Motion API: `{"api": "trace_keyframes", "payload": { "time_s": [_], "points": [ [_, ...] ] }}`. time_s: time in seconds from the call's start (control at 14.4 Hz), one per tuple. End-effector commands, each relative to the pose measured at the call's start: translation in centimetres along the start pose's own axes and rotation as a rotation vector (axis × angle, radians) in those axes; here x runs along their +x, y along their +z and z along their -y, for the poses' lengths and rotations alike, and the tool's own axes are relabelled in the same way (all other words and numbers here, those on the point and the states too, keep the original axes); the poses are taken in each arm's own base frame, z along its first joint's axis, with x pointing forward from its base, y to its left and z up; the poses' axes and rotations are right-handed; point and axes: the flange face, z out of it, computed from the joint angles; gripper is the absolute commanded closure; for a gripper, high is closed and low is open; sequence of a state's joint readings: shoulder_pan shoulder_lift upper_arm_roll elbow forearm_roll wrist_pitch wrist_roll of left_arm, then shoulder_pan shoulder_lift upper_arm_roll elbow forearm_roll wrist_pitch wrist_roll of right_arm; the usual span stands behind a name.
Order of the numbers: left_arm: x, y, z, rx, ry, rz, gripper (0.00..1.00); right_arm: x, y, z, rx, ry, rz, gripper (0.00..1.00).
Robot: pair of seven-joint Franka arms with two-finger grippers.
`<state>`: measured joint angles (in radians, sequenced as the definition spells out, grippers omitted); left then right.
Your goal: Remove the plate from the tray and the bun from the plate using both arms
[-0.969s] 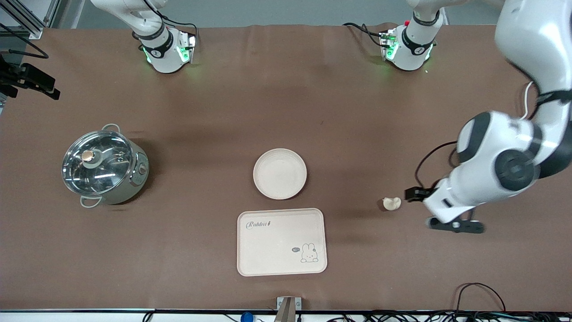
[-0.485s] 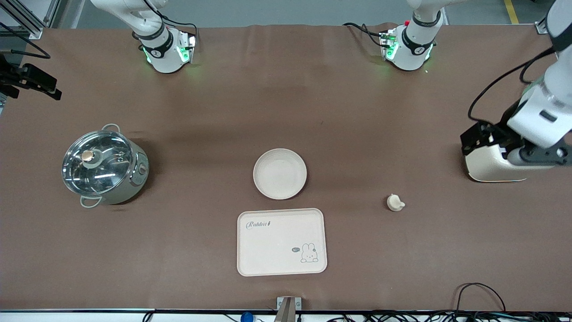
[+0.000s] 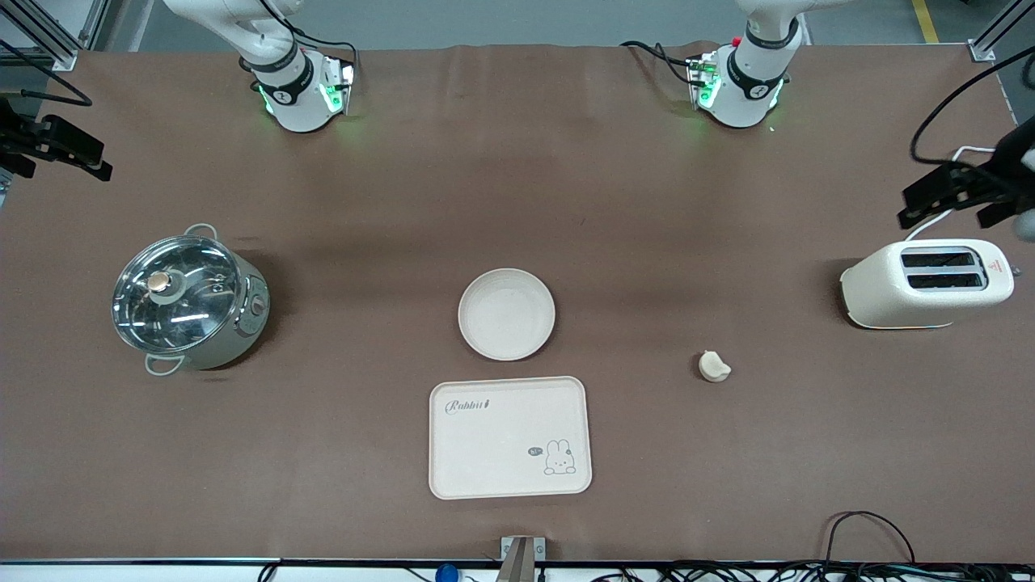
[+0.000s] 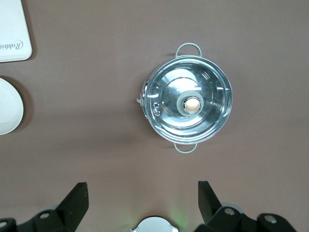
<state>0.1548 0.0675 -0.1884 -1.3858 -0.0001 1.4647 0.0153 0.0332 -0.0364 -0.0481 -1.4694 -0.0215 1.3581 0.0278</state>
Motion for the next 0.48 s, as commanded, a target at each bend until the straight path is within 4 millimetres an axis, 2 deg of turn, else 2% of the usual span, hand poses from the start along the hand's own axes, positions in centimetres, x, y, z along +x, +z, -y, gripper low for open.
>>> {"api": "trace_keyframes", "payload": {
  "time_s": [0.0,0.14,0.35,0.42],
  "points": [
    [-3.1,0.1,-0.2,-0.003,0.064,0.016,0.00,-0.3,-0.1,0.1,-0.012,0.003,-0.008,0.00],
    [-4.0,-0.1,-0.6,0.004,0.074,0.014,0.00,-0.3,-0.1,0.0,-0.012,0.004,-0.009,0.00],
    [-3.6,-1.7,-1.5,0.024,0.079,-0.005,0.00,-0.3,-0.1,0.0,-0.010,0.006,-0.009,0.00],
    [-3.1,-1.7,-1.2,0.026,0.074,0.008,0.00,-0.3,-0.1,0.0,-0.010,0.006,-0.009,0.00]
  ]
}}
